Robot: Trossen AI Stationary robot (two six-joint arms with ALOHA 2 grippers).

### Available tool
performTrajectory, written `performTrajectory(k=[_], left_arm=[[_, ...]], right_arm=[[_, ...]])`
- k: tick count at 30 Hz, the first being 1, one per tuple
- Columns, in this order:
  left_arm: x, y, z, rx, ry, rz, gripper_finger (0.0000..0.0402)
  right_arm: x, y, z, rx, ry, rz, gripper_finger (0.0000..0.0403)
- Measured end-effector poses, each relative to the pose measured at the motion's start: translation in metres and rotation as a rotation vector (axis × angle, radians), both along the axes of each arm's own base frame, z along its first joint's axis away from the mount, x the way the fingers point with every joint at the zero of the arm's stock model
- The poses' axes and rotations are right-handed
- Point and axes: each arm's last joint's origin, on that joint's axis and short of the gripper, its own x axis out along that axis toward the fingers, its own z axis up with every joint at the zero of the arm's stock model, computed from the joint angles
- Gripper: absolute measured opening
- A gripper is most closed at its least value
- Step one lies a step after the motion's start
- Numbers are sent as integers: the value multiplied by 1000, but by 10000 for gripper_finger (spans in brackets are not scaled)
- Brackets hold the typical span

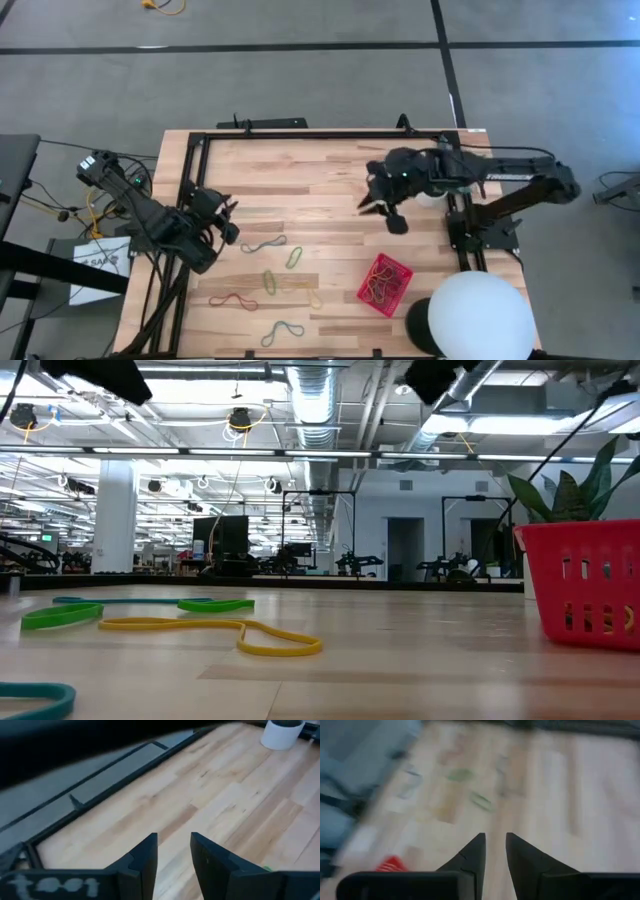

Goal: Pick and place items into bin
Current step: Put the green rubber band into the red bin

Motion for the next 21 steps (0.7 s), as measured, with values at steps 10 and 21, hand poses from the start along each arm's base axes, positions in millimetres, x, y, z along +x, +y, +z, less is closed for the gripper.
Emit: performTrajectory(k=[10, 21], left_arm=[[48, -20, -84, -227, -212, -160, 107], [99, -11, -143, -371, -139, -171, 107]], right_arm=[[-15, -8, -104, -59, -104, -47, 71], [6, -30, -107, -119, -323, -116, 71]])
